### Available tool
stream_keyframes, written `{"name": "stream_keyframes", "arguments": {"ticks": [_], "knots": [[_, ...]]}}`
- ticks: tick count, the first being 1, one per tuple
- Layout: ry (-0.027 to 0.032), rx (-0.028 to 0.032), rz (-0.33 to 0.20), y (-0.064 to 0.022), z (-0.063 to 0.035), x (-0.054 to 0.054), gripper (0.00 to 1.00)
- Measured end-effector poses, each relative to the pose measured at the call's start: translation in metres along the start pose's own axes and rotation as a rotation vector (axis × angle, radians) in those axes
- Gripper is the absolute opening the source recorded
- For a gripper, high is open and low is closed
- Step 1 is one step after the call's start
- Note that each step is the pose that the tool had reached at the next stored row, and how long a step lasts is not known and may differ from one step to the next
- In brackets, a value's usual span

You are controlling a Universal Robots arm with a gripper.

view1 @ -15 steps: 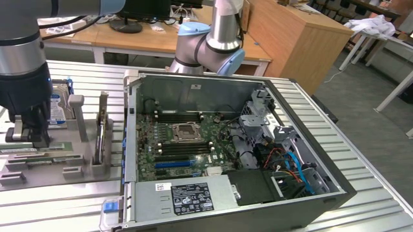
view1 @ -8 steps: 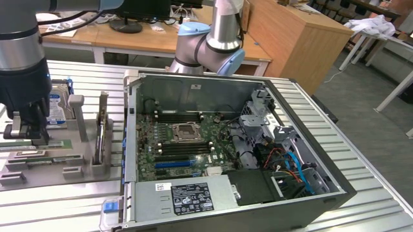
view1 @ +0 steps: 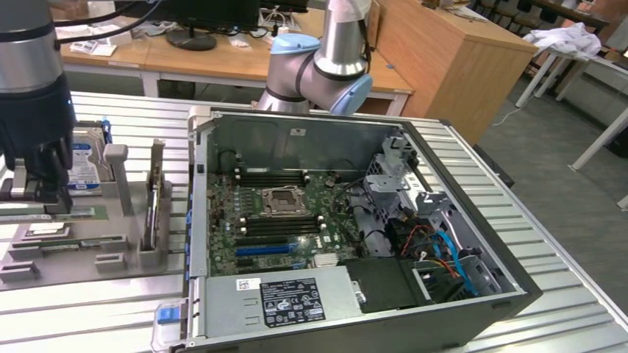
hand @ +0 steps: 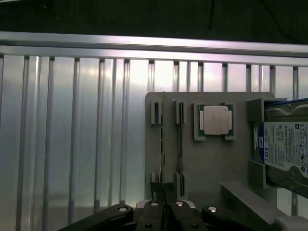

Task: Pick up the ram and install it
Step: 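Pick up the ram and move it above insertion slot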

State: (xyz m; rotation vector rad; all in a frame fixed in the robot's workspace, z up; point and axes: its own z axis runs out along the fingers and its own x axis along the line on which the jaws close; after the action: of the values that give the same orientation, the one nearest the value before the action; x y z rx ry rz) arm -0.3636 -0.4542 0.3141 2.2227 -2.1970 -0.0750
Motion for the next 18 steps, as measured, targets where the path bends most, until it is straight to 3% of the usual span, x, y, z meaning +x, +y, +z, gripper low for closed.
{"name": "stream_keyframes", "arguments": {"ticks": [18], "knots": [[0.0000,0.0000,0.001,0.0009,-0.0279,-0.001,0.12]]}}
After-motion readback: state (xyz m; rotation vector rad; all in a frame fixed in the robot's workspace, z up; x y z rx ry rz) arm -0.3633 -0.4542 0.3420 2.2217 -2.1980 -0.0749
